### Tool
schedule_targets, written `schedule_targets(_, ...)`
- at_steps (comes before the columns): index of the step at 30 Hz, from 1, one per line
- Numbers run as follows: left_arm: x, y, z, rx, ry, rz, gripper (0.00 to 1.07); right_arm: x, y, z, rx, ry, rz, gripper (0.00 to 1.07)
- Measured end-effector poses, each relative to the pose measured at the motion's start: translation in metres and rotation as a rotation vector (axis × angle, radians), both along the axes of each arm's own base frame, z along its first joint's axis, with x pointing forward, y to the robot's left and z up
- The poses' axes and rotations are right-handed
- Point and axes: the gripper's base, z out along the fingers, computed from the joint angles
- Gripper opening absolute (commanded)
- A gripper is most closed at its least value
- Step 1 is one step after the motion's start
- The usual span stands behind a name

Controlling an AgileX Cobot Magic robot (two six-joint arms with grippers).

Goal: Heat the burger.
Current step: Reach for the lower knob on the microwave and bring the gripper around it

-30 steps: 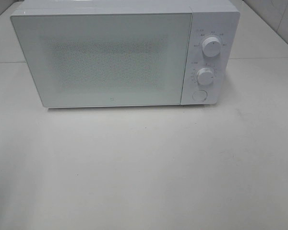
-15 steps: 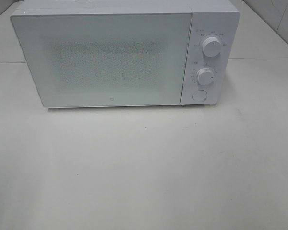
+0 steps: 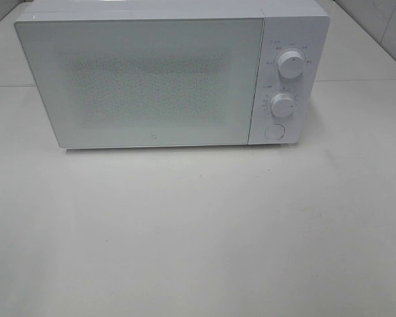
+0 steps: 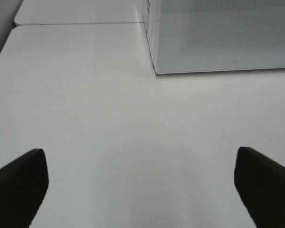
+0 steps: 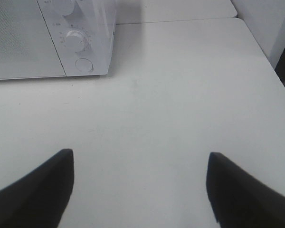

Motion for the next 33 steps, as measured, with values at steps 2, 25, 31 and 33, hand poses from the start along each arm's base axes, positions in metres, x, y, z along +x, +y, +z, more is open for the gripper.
schedule_targets(2, -0.0018, -0.0001, 0.0, 0.0, -0.013, 0.033, 1.01, 0.0, 0.0, 0.0, 0.0, 0.0, 0.0, 0.73)
schedule_targets(25, -0.0018, -0.0002, -0.0001, 0.0, -0.014, 0.054, 1.01, 0.0, 0.0, 0.0, 0.0, 0.0, 0.0, 0.73)
schedule_targets(31, -0.0018, -0.0002, -0.0001, 0.0, -0.014, 0.054, 1.01, 0.0, 0.0, 0.0, 0.0, 0.0, 0.0, 0.73)
schedule_targets(33, -0.0018, -0.0002, -0.0001, 0.0, -0.014, 0.054, 1.01, 0.0, 0.0, 0.0, 0.0, 0.0, 0.0, 0.73)
